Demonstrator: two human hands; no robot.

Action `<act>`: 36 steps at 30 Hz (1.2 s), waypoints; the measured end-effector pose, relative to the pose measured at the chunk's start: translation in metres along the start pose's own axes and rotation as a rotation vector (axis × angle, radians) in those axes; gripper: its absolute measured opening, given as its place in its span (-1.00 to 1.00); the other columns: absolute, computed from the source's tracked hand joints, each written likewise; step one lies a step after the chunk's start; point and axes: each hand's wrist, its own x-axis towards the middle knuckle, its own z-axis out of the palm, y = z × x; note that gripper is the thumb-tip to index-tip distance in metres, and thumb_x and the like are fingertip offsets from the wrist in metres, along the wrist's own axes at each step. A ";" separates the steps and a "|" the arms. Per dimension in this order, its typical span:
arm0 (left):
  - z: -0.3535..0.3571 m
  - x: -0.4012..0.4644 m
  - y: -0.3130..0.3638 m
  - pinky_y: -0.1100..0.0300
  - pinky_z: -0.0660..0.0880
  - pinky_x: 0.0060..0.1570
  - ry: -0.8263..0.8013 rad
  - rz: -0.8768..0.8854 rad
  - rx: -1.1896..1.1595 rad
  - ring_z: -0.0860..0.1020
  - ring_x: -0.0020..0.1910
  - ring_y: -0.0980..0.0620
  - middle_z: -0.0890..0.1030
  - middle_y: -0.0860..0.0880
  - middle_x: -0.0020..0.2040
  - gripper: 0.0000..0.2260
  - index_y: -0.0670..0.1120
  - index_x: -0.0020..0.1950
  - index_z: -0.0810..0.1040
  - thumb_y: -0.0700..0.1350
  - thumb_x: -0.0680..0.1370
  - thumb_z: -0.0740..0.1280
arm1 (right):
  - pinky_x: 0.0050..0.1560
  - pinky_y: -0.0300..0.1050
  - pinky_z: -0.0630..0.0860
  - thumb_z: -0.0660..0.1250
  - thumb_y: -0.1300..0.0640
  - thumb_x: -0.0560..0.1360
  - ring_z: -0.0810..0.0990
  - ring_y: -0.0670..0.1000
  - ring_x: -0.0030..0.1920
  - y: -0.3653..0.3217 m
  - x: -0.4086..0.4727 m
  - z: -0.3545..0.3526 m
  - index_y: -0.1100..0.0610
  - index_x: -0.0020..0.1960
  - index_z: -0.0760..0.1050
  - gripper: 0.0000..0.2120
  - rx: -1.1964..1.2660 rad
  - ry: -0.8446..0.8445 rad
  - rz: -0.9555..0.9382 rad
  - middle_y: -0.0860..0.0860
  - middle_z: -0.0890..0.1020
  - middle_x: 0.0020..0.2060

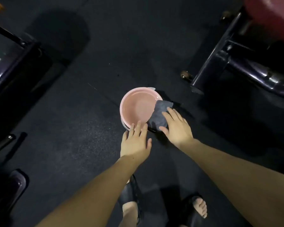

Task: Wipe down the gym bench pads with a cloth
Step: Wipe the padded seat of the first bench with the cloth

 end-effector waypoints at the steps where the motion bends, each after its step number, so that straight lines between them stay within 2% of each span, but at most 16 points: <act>1: 0.008 0.005 -0.002 -0.09 0.05 0.58 -0.012 -0.010 -0.004 -0.03 0.66 -0.08 -0.04 -0.01 0.69 -0.43 0.05 0.68 0.00 0.14 0.69 0.06 | 0.58 0.10 0.17 0.30 -0.18 0.64 0.03 0.07 0.67 0.004 0.009 0.009 -0.01 0.67 0.10 -0.28 -0.008 -0.013 -0.029 0.00 0.04 0.68; 3: 0.024 0.015 -0.009 -0.09 0.06 0.58 -0.007 -0.052 -0.020 -0.02 0.66 -0.07 -0.03 -0.01 0.69 -0.44 0.05 0.67 0.03 0.12 0.69 0.08 | 0.59 0.13 0.16 0.34 -0.21 0.61 -0.05 0.09 0.68 0.007 0.025 0.025 -0.04 0.68 0.05 -0.21 -0.062 -0.075 -0.074 0.00 -0.02 0.69; 5: 0.037 0.020 -0.014 -0.10 0.08 0.58 0.008 -0.079 -0.053 0.00 0.66 -0.07 0.00 -0.01 0.69 -0.46 0.05 0.66 0.08 0.10 0.69 0.09 | 0.59 0.15 0.16 0.36 -0.18 0.60 -0.10 0.13 0.68 0.011 0.033 0.041 -0.06 0.68 0.07 -0.23 -0.147 -0.122 -0.129 0.00 -0.04 0.69; 7: 0.045 0.021 -0.017 -0.10 0.10 0.58 0.030 -0.091 -0.062 0.02 0.66 -0.07 0.03 -0.01 0.69 -0.48 0.03 0.65 0.12 0.09 0.69 0.10 | 0.53 0.15 0.28 0.39 -0.03 0.62 0.03 0.18 0.65 0.019 0.035 0.053 -0.05 0.64 0.23 -0.35 -0.170 -0.068 -0.157 0.04 0.10 0.67; 10: 0.047 0.022 -0.019 -0.10 0.12 0.57 0.036 -0.103 -0.055 0.04 0.65 -0.07 0.05 -0.01 0.68 -0.49 0.02 0.64 0.16 0.08 0.69 0.10 | 0.27 0.15 0.54 0.49 0.19 0.53 0.36 0.24 0.48 0.027 0.038 0.053 0.01 0.46 0.52 -0.49 -0.151 0.041 -0.172 0.11 0.42 0.51; 15: 0.042 0.022 -0.010 -0.10 0.11 0.58 0.040 -0.110 -0.064 0.04 0.65 -0.07 0.06 -0.01 0.68 -0.53 0.02 0.60 0.22 0.07 0.69 0.11 | 0.02 0.07 0.57 0.51 0.21 0.47 0.49 0.20 0.30 0.024 0.035 0.049 0.04 0.31 0.61 -0.58 -0.234 0.088 -0.179 0.06 0.56 0.32; 19: 0.030 0.022 -0.003 -0.07 0.11 0.57 0.037 -0.124 -0.051 0.06 0.65 -0.07 0.06 -0.01 0.68 -0.53 0.03 0.60 0.21 0.06 0.69 0.11 | -0.07 0.03 0.54 0.47 0.12 0.48 0.54 0.12 0.11 0.023 0.035 0.046 0.02 0.20 0.63 -0.71 -0.257 0.133 -0.178 -0.01 0.60 0.14; 21: 0.022 0.020 0.000 -0.07 0.12 0.56 0.048 -0.120 -0.039 0.06 0.65 -0.07 0.07 -0.01 0.68 -0.52 0.01 0.60 0.21 0.06 0.68 0.12 | -0.08 0.05 0.52 0.49 0.10 0.47 0.57 0.13 0.03 0.025 0.029 0.042 0.02 0.15 0.65 -0.75 -0.228 0.181 -0.183 0.00 0.62 0.04; 24: 0.001 0.012 0.013 -0.07 0.12 0.56 0.058 -0.125 -0.039 0.06 0.65 -0.06 0.07 0.00 0.68 -0.53 0.00 0.59 0.22 0.06 0.68 0.13 | -0.04 0.06 0.48 0.45 0.08 0.52 0.56 0.14 0.03 0.032 0.005 0.022 0.03 0.17 0.64 -0.76 -0.135 0.240 -0.114 -0.01 0.61 0.02; 30: -0.076 -0.023 0.079 -0.06 0.12 0.57 0.095 -0.084 -0.035 0.09 0.64 -0.04 0.11 0.02 0.67 -0.49 0.03 0.65 0.15 0.06 0.70 0.12 | 0.12 0.10 0.53 0.38 0.10 0.61 0.56 0.14 0.19 0.048 -0.069 -0.075 0.12 0.31 0.56 -0.71 0.196 0.297 0.080 0.01 0.60 0.19; 36: -0.177 -0.062 0.199 -0.06 0.18 0.56 0.155 -0.009 -0.066 0.13 0.63 -0.07 0.12 0.02 0.67 -0.49 0.03 0.66 0.11 0.05 0.71 0.09 | 0.25 0.02 0.53 0.32 0.08 0.66 0.51 0.05 0.34 0.075 -0.150 -0.217 0.13 0.43 0.46 -0.64 0.484 0.423 0.157 -0.03 0.54 0.33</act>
